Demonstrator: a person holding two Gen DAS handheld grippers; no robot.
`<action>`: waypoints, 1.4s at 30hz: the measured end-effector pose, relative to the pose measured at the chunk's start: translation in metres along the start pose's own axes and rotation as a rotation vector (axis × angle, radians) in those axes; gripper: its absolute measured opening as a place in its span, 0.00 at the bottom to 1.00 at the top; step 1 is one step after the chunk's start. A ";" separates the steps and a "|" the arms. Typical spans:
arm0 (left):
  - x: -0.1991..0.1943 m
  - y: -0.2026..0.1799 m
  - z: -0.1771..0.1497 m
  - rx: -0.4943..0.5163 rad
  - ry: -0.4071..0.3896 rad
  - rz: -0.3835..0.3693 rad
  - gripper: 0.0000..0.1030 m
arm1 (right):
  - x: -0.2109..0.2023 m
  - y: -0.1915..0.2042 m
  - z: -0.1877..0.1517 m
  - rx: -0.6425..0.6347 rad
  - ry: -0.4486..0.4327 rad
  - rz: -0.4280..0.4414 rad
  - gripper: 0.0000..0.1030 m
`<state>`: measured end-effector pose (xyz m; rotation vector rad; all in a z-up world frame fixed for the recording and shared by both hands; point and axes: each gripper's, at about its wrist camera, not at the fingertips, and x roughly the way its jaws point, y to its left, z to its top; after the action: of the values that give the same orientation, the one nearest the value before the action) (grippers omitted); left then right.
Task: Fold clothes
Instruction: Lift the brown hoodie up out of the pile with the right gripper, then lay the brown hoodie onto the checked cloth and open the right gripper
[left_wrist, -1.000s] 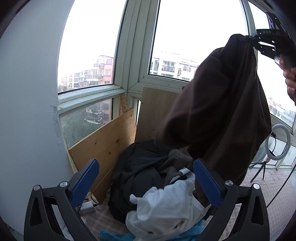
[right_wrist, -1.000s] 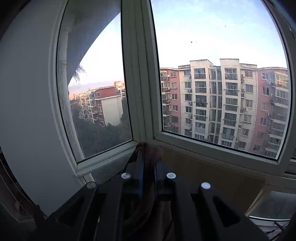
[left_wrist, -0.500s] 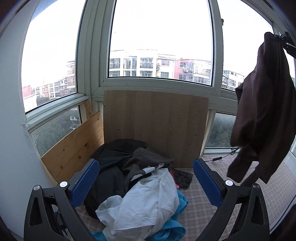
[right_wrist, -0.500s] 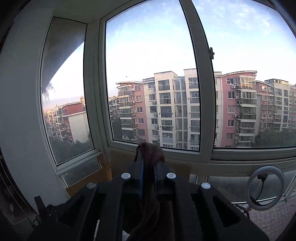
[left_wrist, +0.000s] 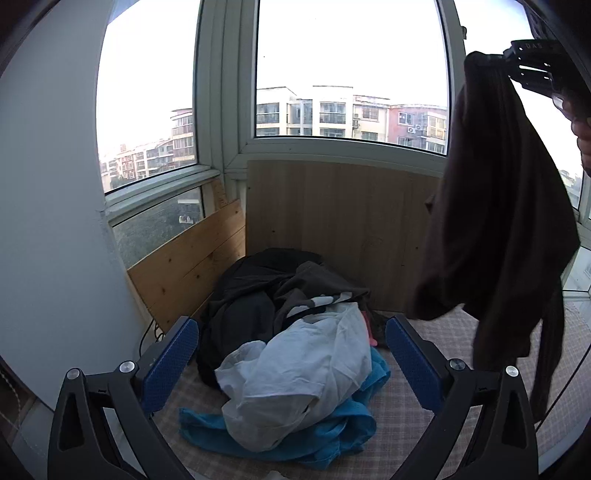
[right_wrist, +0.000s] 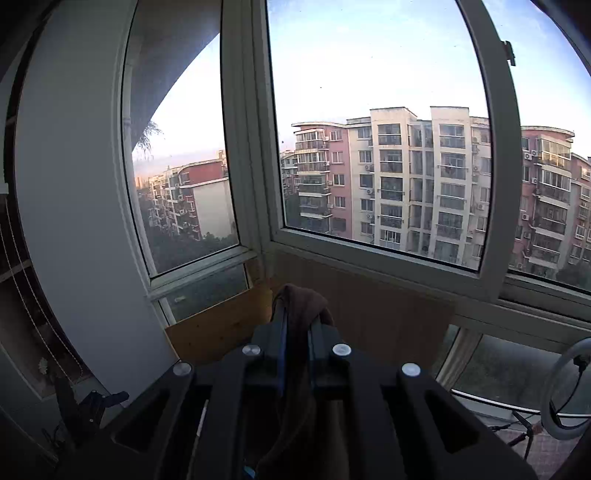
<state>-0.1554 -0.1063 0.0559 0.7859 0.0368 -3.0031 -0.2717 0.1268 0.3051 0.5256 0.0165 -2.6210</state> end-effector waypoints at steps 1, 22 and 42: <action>-0.002 0.007 -0.002 -0.003 -0.002 0.018 0.99 | 0.016 0.012 0.005 -0.015 0.005 0.028 0.08; 0.081 -0.007 -0.020 0.065 0.187 -0.079 0.99 | -0.012 -0.163 -0.301 0.335 0.513 -0.385 0.09; 0.144 -0.370 -0.229 0.487 0.717 -0.415 0.98 | -0.126 -0.267 -0.541 0.587 0.753 -0.423 0.38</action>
<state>-0.1841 0.2664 -0.2096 2.0915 -0.5939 -2.9021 -0.0912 0.4751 -0.1706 1.8549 -0.4540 -2.6131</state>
